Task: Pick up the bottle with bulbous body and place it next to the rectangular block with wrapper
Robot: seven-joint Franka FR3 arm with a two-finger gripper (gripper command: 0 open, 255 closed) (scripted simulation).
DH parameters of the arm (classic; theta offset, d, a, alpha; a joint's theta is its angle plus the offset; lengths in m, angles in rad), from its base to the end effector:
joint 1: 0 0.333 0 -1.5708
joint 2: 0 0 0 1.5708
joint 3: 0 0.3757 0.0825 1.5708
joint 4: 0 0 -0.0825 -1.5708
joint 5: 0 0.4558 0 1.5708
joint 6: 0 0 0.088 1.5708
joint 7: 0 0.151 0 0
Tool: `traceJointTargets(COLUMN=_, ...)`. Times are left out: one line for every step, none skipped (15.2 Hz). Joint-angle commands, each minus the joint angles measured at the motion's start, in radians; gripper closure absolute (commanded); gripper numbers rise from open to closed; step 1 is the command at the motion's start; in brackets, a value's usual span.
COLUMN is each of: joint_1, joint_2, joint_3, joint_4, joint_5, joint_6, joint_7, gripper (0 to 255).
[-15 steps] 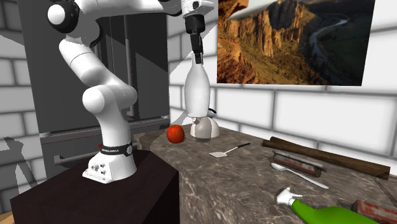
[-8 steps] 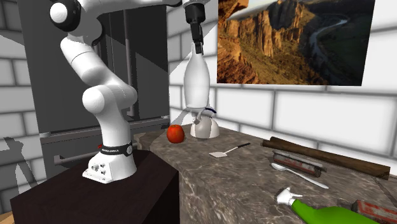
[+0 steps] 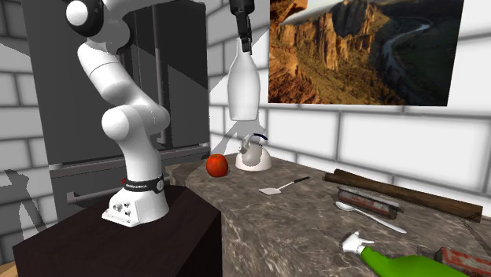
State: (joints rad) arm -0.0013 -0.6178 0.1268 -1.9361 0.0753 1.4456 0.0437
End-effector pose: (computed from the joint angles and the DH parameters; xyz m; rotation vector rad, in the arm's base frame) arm 0.3720 0.0804 0.7392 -3.1236 -0.1205 -0.1916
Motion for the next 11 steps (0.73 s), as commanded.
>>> traceJointTargets(joint_1=-0.001, joint_2=0.013, joint_3=0.000, joint_4=0.040, joint_5=-0.001, joint_6=-0.027, joint_7=0.002, gripper=255)
traceJointTargets(joint_1=-0.001, joint_2=0.021, joint_3=0.000, joint_4=0.061, joint_5=-0.002, joint_6=-0.040, joint_7=0.003, gripper=255)
traceJointTargets(joint_1=-0.002, joint_2=0.028, joint_3=0.000, joint_4=0.082, joint_5=-0.003, joint_6=-0.053, joint_7=0.003, gripper=255)
traceJointTargets(joint_1=-0.002, joint_2=0.037, joint_3=0.000, joint_4=0.103, joint_5=-0.003, joint_6=-0.066, joint_7=0.004, gripper=255)
traceJointTargets(joint_1=-0.003, joint_2=0.040, joint_3=0.000, joint_4=0.111, joint_5=-0.004, joint_6=-0.071, joint_7=0.004, gripper=255)
traceJointTargets(joint_1=-0.005, joint_2=0.058, joint_3=-0.004, joint_4=0.104, joint_5=-0.007, joint_6=-0.046, joint_7=-0.003, gripper=255)
traceJointTargets(joint_1=-0.008, joint_2=0.078, joint_3=-0.007, joint_4=0.098, joint_5=-0.011, joint_6=-0.022, joint_7=-0.010, gripper=255)
traceJointTargets(joint_1=-0.011, joint_2=0.098, joint_3=-0.011, joint_4=0.094, joint_5=-0.014, joint_6=0.003, joint_7=-0.017, gripper=255)
traceJointTargets(joint_1=-0.013, joint_2=0.119, joint_3=-0.014, joint_4=0.091, joint_5=-0.017, joint_6=0.026, joint_7=-0.023, gripper=255)
traceJointTargets(joint_1=-0.016, joint_2=0.140, joint_3=-0.017, joint_4=0.089, joint_5=-0.021, joint_6=0.049, joint_7=-0.030, gripper=255)
traceJointTargets(joint_1=-0.019, joint_2=0.163, joint_3=-0.020, joint_4=0.089, joint_5=-0.024, joint_6=0.072, joint_7=-0.036, gripper=255)
